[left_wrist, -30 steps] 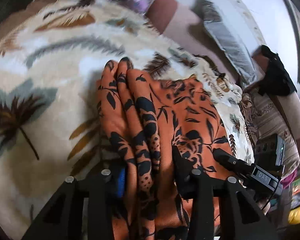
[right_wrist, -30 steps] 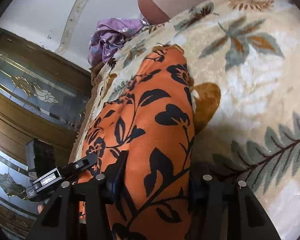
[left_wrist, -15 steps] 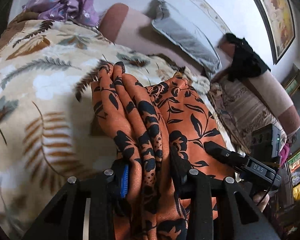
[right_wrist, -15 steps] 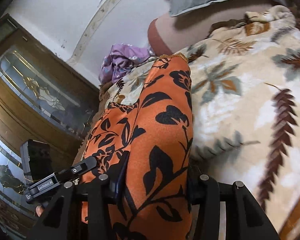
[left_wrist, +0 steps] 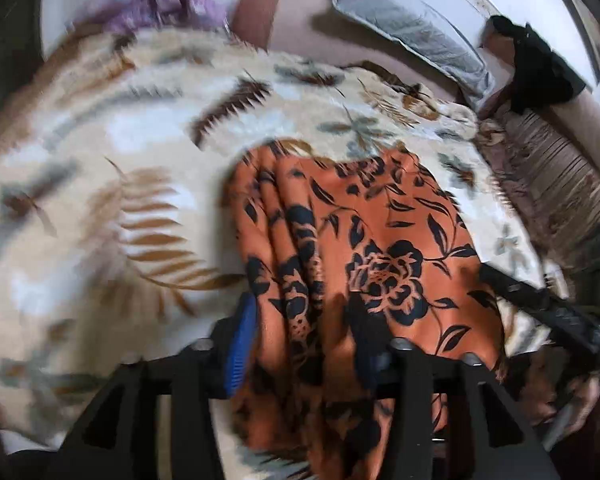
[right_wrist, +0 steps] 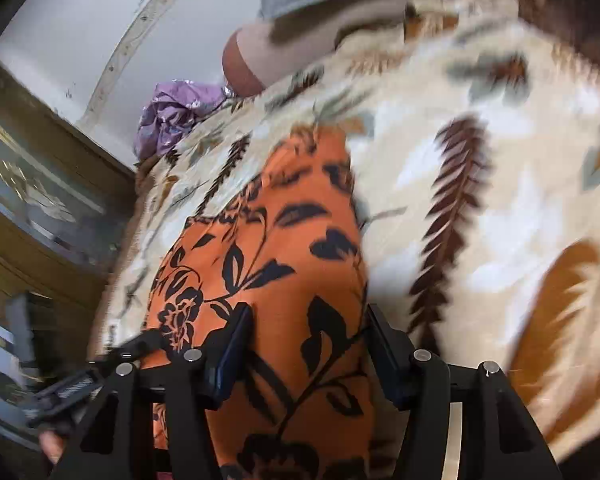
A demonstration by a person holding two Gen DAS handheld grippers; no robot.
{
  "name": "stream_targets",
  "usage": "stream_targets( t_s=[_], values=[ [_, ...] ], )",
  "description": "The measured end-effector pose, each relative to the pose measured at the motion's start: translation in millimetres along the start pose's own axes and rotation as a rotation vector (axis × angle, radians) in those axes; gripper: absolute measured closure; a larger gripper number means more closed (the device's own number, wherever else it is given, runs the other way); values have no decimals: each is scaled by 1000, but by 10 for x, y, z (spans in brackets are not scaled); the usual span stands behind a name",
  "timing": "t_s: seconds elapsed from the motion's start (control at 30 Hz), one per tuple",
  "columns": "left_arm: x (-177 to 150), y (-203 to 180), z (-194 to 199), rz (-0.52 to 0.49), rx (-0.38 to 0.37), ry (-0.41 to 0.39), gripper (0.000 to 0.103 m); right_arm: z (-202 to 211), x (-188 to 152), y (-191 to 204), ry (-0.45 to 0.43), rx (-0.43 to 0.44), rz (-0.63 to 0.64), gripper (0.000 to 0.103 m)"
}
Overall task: Fold small clothes
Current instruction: 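Release the dress bundle and lift both tools away from it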
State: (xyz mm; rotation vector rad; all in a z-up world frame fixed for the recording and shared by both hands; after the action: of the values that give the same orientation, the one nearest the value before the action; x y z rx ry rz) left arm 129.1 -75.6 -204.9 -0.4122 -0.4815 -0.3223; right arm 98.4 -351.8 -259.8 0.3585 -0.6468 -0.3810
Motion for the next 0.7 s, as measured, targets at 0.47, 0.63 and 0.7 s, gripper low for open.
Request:
stream_targets(
  t_s=[0.47, 0.63, 0.7],
  values=[
    [-437, -148, 65, -161, 343, 25, 30, 278, -517, 366, -4, -93, 234, 57],
    [-275, -387, 511, -176, 358, -119, 30, 756, -336, 379, -132, -104, 236, 56],
    [-210, -507, 663, -186, 368, -165, 29, 962, -294, 412, -183, -105, 249, 55]
  ],
)
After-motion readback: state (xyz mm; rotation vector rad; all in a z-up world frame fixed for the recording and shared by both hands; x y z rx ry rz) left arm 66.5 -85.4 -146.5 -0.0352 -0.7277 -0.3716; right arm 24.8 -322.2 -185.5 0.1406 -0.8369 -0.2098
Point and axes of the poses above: each gripper's, at about its wrist camera, not at the fingertips, and z roughly against the way its jaws point, y to its left, x to its top, the point moved 1 cm from there along -z, roughly the way its jaws point, and after that the axes turned 9 degrees about -x, right-handed, at the moved point
